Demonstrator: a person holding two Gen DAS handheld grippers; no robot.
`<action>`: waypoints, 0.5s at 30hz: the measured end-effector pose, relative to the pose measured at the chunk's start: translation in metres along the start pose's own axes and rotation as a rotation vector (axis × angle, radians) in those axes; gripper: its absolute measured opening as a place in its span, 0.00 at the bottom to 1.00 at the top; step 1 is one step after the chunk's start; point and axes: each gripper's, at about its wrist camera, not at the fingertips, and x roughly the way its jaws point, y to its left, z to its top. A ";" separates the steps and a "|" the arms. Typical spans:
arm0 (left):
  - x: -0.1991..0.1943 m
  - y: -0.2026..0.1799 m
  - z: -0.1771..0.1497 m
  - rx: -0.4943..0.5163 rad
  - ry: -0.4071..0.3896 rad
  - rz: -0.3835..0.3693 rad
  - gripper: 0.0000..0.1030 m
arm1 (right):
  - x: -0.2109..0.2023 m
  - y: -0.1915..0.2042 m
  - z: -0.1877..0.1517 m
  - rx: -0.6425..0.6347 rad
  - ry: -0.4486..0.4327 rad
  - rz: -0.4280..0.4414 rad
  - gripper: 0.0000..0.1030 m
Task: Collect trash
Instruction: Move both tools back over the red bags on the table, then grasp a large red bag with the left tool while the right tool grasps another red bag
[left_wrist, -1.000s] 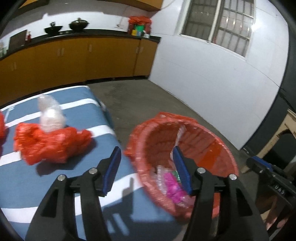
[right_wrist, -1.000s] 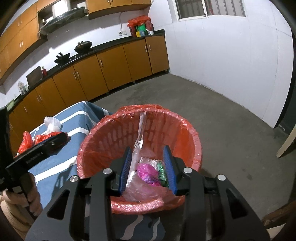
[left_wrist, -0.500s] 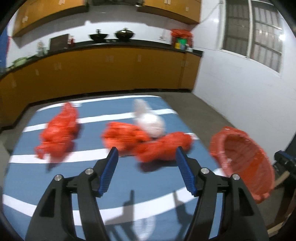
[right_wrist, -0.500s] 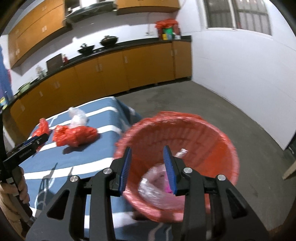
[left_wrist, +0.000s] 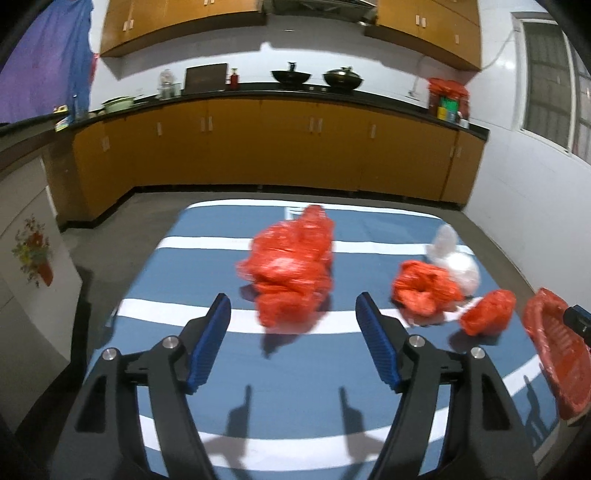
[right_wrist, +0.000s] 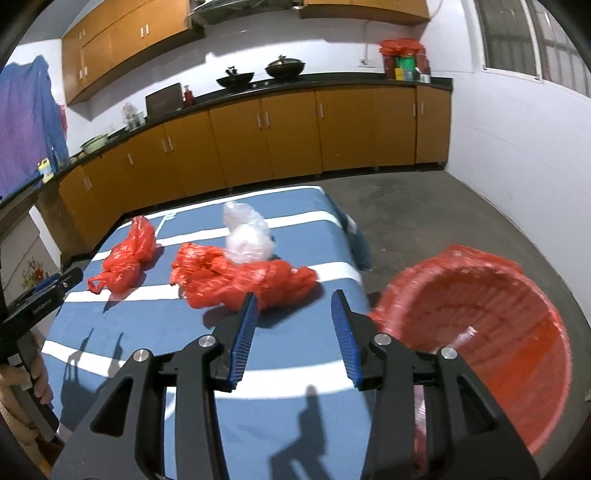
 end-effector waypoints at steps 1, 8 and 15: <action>0.002 0.005 0.001 -0.007 0.001 0.007 0.68 | 0.007 0.006 0.002 -0.003 0.004 -0.001 0.46; 0.019 0.021 0.007 -0.037 0.015 0.031 0.74 | 0.042 0.020 0.011 0.057 0.022 -0.067 0.70; 0.050 0.020 0.024 -0.066 0.032 0.052 0.79 | 0.078 0.025 0.020 0.144 0.062 -0.145 0.77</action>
